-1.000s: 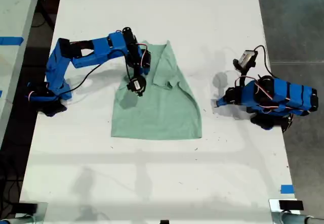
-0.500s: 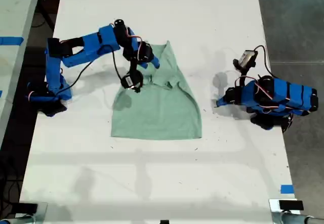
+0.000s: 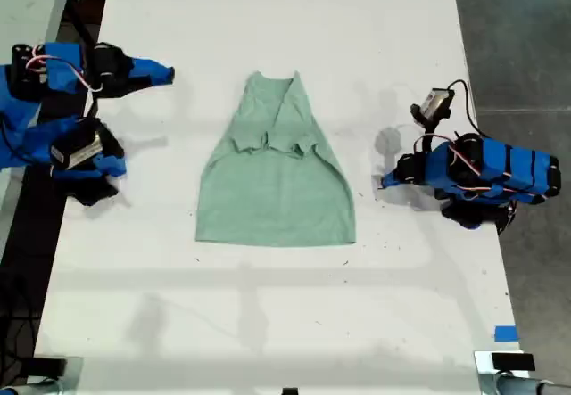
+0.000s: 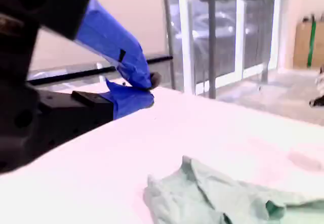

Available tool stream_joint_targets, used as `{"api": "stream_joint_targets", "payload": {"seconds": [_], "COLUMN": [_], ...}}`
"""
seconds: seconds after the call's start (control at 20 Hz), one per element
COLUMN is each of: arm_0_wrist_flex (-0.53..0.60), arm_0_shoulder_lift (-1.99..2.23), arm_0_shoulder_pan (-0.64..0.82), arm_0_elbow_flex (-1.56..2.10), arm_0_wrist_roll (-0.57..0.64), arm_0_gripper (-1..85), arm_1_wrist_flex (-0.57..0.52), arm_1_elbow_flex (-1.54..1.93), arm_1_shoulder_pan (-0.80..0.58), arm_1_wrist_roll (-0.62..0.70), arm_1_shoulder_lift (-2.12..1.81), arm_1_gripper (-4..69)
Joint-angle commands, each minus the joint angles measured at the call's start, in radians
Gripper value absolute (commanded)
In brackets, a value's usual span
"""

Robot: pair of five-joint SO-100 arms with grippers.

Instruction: Fold t shirt

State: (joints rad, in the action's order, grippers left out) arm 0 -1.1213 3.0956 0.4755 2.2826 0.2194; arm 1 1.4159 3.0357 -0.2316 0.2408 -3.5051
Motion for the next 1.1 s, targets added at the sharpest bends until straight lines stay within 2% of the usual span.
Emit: {"api": "stream_joint_targets", "payload": {"seconds": [0.0,0.1,0.2,0.3,1.05], "arm_0_wrist_flex": [0.178,0.236,0.276,0.262,0.233], "arm_0_shoulder_lift": [0.511,0.511,0.508,0.512,0.512], "arm_0_shoulder_pan": [-0.109,-0.11,-0.038,-0.104,-0.109], "arm_0_elbow_flex": [0.594,0.796,0.965,0.934,0.934], "arm_0_wrist_roll": [-0.057,-0.02,0.009,0.018,-0.012], "arm_0_gripper": [0.0,0.0,0.0,0.0,0.0], "arm_1_wrist_flex": [-0.021,-0.021,-0.021,-0.02,-0.018], "arm_1_elbow_flex": [0.038,0.038,0.038,0.038,0.04], "arm_1_shoulder_pan": [0.003,0.005,0.003,0.003,0.003], "arm_1_wrist_roll": [0.006,0.003,0.003,0.003,-0.005], "arm_1_shoulder_lift": [-0.005,-0.005,-0.005,-0.005,-0.005], "arm_1_gripper": [-2.5,-2.5,-2.5,-2.5,-2.5]}}
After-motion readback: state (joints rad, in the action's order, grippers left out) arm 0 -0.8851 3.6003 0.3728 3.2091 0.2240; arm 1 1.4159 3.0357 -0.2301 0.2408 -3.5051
